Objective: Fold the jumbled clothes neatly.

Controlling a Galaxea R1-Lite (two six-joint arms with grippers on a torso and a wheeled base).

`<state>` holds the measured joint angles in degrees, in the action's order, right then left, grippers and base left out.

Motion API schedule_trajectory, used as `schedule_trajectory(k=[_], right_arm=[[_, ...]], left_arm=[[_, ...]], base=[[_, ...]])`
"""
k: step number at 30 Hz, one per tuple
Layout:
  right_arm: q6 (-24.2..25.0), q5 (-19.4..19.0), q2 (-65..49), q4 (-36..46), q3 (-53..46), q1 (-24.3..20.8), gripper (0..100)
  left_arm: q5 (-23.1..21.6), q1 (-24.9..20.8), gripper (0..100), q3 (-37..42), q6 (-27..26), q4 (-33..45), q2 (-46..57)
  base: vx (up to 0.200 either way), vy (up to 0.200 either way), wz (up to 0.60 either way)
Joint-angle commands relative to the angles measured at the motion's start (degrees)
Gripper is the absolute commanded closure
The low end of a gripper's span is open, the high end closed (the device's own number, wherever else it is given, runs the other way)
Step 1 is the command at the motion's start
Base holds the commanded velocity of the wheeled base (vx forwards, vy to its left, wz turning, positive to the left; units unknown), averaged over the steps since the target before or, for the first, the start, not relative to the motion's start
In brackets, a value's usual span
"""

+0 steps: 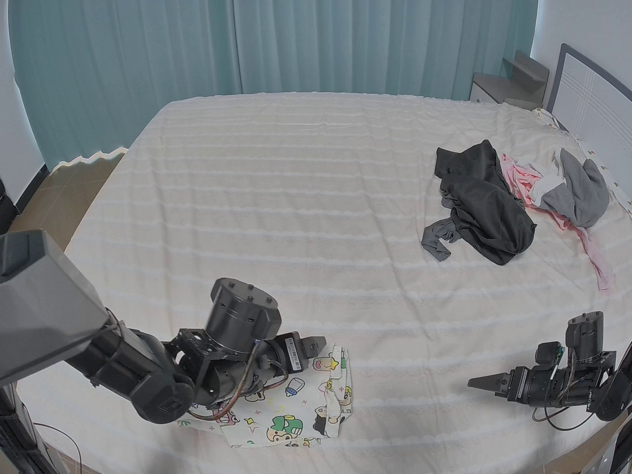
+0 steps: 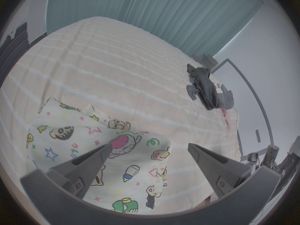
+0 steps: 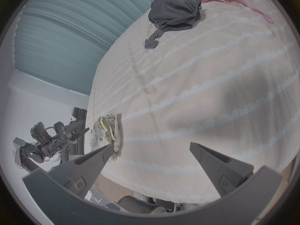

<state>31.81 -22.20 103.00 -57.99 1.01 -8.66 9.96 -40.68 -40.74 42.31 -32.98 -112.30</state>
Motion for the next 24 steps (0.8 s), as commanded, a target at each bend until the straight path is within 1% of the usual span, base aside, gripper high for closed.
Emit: schedule_trajectory(k=[1, 4, 5, 9, 11, 12, 13, 15, 21, 24], right_arm=[[0.01, -0.04, 0.36, -0.02, -1.01, -0.05, 0], [0.01, -0.04, 0.54, -0.02, -1.01, -0.05, 0], [0.01, -0.04, 0.54, -0.02, -1.01, -0.05, 0], [0.01, -0.04, 0.54, 0.07, -1.01, -0.22, 0], [0.01, -0.04, 0.54, 0.07, -1.01, -0.31, 0], [0.01, -0.04, 0.54, -0.02, -1.01, -0.31, 0], [0.01, -0.04, 0.54, -0.02, -1.01, -0.31, 0], [0.01, -0.04, 0.54, -0.02, -1.01, -0.22, 0], [0.01, -0.04, 0.89, 0.07, -1.01, -0.49, 0], [0.01, -0.04, 0.89, 0.07, -1.01, -0.75, 0]], left_arm=[[-1.08, 3.15, 0, 3.74, 1.19, 0.02, 7.80], [-2.66, 4.64, 0, 6.46, 3.21, -0.07, 10.96], [-3.90, 5.26, 0, 9.01, 4.36, -0.25, 13.07], [-6.53, 6.58, 0, 14.55, 5.32, -0.60, 17.82], [-6.97, 6.75, 0, 15.96, 5.59, -1.30, 18.61], [-6.97, 6.84, 0, 17.98, 6.29, -3.24, 19.58], [-6.97, 6.84, 0, 17.98, 6.29, -3.24, 19.58], [-7.06, 7.02, 0, 21.76, 7.70, -7.98, 20.28], [-6.97, 7.02, 0, 27.38, 9.37, -14.22, 19.84], [-6.97, 7.11, 0, 30.02, 9.37, -17.03, 20.10]], base=[[0.000, 0.000, 0.00], [0.000, 0.000, 0.00], [0.000, 0.000, 0.00], [0.000, 0.000, 0.00], [0.000, 0.000, 0.00], [0.000, 0.000, 0.00], [-0.200, 0.000, 0.00], [-0.200, 0.000, 0.00], [-0.200, 0.000, 0.00], [0.000, 0.000, 0.00]])
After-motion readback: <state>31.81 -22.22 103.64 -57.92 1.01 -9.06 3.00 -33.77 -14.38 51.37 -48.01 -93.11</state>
